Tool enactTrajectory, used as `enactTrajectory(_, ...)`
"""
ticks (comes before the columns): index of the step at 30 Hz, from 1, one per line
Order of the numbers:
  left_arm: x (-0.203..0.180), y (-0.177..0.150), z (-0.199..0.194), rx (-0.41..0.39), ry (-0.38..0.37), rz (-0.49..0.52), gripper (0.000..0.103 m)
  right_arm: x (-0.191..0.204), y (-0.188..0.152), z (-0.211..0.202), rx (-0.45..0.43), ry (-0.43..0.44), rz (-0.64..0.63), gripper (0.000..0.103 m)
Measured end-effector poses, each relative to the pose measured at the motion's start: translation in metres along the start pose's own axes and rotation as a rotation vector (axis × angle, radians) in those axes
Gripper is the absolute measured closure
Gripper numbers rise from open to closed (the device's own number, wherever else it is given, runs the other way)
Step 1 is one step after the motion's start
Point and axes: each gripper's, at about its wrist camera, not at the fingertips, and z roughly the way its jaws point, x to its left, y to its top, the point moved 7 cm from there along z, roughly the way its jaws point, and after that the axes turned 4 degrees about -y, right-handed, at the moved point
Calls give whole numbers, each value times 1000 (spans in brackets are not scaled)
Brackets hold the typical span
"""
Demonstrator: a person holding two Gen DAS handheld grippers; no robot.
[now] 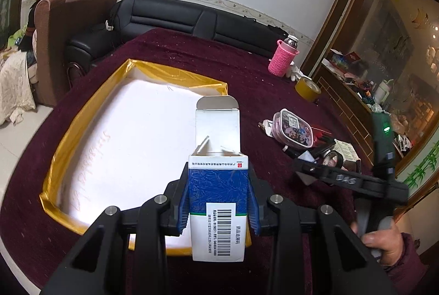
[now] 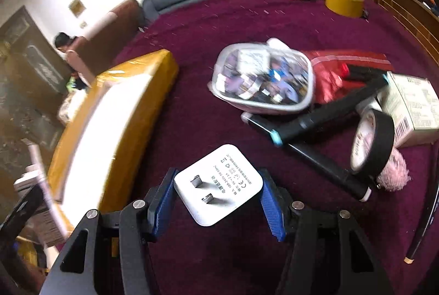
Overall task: Organize objects
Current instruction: 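Carry box and charger into the gold-rimmed tray and open both tools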
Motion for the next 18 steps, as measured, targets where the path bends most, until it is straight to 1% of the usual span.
enactTrajectory(2, 2, 12, 3, 10, -5, 9, 70, 12, 7, -8, -7, 50, -11, 40)
enactTrajectory(4, 5, 28, 10, 21, 17, 35, 70, 32, 21, -13, -11, 102, -35, 40)
enactTrajectory(7, 10, 55, 30, 39, 54, 80, 70, 57, 42, -10, -13, 159, -63, 40)
enactTrajectory(9, 20, 71, 52, 77, 66, 71, 70, 79, 62, 0, -18, 184, -92, 40)
enactTrajectory(11, 34, 81, 77, 124, 78, 44, 70, 95, 78, 13, -19, 189, -118, 40)
enactTrajectory(13, 47, 86, 97, 155, 85, 15, 70, 108, 91, 31, -13, 170, -156, 40)
enactTrajectory(15, 59, 88, 116, 180, 90, -9, 70, 118, 99, 55, 19, 160, -186, 40)
enactTrajectory(16, 66, 88, 125, 187, 111, -20, 70, 122, 102, 68, 38, 155, -187, 40)
enactTrajectory(18, 78, 91, 139, 207, 116, -49, 70, 126, 108, 86, 63, 147, -183, 40)
